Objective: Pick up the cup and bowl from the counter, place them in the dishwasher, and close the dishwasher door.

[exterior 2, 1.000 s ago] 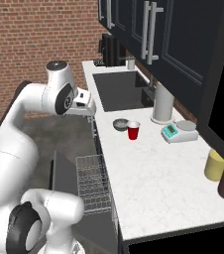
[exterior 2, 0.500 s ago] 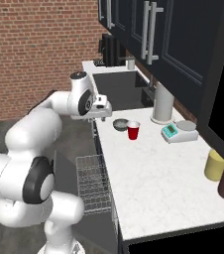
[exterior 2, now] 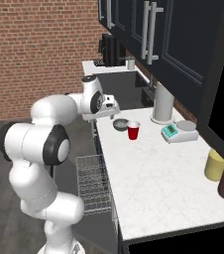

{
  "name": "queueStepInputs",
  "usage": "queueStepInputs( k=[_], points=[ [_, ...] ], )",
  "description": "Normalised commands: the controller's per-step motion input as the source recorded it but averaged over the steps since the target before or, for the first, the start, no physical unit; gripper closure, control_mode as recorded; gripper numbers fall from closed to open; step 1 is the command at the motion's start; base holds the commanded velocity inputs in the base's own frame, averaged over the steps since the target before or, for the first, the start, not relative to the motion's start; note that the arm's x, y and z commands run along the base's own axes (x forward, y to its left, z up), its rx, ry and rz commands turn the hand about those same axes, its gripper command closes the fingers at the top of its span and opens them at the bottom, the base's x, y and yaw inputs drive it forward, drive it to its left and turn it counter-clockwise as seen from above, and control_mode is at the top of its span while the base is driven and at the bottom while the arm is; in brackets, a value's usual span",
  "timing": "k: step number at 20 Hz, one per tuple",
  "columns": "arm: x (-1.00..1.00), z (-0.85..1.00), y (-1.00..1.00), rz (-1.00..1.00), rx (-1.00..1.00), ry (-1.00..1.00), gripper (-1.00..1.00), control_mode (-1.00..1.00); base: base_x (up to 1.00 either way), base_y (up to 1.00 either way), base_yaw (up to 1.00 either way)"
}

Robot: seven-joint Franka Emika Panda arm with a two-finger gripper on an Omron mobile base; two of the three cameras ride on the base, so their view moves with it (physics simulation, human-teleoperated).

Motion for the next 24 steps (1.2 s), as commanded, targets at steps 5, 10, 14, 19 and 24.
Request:
queueStepInputs(
  k=[5, 10, 14, 19, 24],
  points=[
    [0.38, -0.07, -0.54, 0.05, -0.07, 0.0, -1.0, -1.0, 0.0, 0.0, 0.0],
    [0.44, -0.3, -0.48, 0.07, -0.12, 0.0, -1.0, -1.0, 0.0, 0.0, 0.0],
    [0.47, -0.37, -0.16, 0.02, -0.15, 0.0, -1.0, -1.0, 0.0, 0.0, 0.0],
    [0.32, -0.35, -0.04, 0.0, -0.14, 0.0, -1.0, -1.0, 0.0, 0.0, 0.0],
    [0.15, -0.34, -0.06, 0.0, -0.08, 0.0, -1.0, -1.0, 0.0, 0.0, 0.0]
  ],
)
